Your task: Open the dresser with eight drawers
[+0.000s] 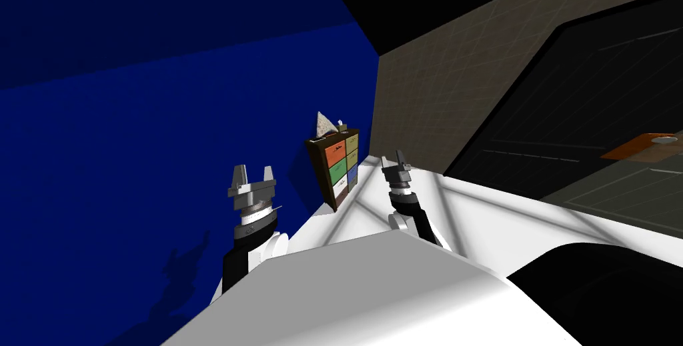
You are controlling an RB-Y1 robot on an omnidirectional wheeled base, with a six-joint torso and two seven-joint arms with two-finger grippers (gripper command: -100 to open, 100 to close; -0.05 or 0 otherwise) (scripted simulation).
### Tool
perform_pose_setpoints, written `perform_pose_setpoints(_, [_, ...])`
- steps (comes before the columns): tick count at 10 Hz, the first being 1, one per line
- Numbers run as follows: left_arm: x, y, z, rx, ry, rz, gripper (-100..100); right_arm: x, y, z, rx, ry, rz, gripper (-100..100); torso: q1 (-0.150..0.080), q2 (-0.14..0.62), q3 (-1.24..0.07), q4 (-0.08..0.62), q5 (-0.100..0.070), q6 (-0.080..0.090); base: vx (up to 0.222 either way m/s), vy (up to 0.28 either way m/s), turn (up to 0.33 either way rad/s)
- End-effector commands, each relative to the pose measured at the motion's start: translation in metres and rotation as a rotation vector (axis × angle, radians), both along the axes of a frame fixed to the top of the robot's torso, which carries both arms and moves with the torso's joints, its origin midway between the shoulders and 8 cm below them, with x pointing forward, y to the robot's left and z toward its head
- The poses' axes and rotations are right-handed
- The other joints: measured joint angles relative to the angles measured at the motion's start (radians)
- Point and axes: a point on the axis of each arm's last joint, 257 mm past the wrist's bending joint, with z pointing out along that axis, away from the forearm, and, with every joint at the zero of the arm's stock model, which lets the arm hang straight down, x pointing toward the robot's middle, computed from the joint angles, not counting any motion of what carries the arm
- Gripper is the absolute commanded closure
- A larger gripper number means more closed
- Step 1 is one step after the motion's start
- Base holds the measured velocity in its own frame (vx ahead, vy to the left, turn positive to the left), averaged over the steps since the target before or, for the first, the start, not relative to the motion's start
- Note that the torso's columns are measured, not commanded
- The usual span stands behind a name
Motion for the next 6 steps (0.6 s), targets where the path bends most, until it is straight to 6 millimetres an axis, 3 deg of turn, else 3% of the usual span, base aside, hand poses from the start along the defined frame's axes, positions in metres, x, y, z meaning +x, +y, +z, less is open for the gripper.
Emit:
perform_pose_setpoints(1, [0.0, 0.0, 0.0, 0.0, 0.0, 0.0, 0, 0.0, 0.0, 0.0, 0.0, 0.0, 0.0, 0, 0.0, 0.074, -0.148, 0.074, 0.0, 0.0, 0.0, 0.0, 0.0])
perform_pose_setpoints(2, [0.0, 0.0, 0.0, 0.0, 0.0, 0.0, 0, 0.0, 0.0, 0.0, 0.0, 0.0, 0.0, 0, 0.0, 0.148, -0.295, 0.148, 0.0, 0.0, 0.0, 0.0, 0.0])
perform_pose_setpoints(3, [0.0, 0.0, 0.0, 0.0, 0.0, 0.0, 0, 0.004, 0.002, -0.004, 0.014, 0.005, 0.039, -100, 0.0, 0.221, -0.443, 0.221, 0.0, 0.0, 0.021, -0.021, 0.123])
perform_pose_setpoints(6, [0.0, 0.0, 0.0, 0.0, 0.001, 0.0, 0, 0.012, 0.004, -0.014, 0.074, 0.012, 0.119, -100, -0.001, 0.266, -0.537, 0.267, 0.0, 0.0, 0.036, -0.048, 0.138])
